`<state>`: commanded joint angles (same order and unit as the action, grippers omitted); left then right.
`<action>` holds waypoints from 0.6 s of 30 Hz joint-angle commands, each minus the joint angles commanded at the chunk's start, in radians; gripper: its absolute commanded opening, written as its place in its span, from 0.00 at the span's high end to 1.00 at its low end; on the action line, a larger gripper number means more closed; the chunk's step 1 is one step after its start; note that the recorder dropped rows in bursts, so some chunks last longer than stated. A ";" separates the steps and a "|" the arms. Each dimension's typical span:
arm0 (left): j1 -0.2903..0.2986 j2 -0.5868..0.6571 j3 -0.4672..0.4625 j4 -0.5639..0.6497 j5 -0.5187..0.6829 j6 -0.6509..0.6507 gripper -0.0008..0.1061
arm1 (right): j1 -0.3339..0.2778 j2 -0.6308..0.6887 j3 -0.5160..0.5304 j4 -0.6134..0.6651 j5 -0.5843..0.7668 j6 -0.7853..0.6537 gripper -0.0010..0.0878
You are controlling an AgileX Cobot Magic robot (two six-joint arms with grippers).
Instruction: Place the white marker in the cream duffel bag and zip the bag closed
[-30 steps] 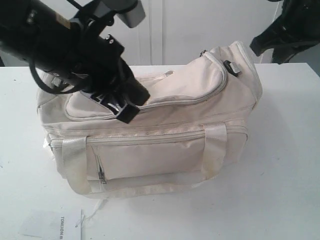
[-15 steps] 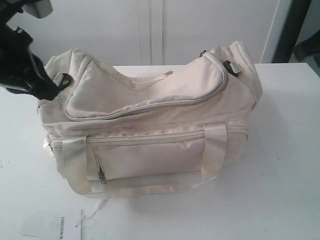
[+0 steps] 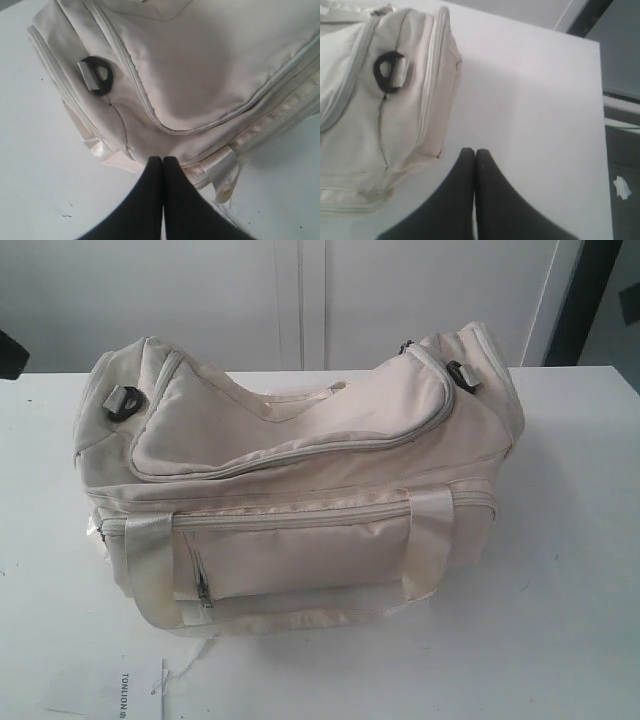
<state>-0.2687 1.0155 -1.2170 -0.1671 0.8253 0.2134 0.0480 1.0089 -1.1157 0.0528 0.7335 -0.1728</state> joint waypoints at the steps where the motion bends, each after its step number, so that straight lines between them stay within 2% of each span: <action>1: 0.000 -0.020 0.011 0.000 -0.012 0.000 0.99 | 0.000 -0.027 0.012 0.000 -0.013 0.000 0.99; 11: 0.000 -0.178 0.154 0.000 -0.127 0.000 0.99 | 0.000 -0.255 0.101 0.000 -0.098 0.000 0.99; 18: 0.000 -0.250 0.229 0.000 -0.196 0.000 0.99 | 0.000 -0.345 0.185 0.000 -0.199 0.000 0.99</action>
<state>-0.2687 0.7653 -0.9881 -0.1671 0.6292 0.2134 0.0480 0.6637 -0.9304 0.0528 0.5344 -0.1728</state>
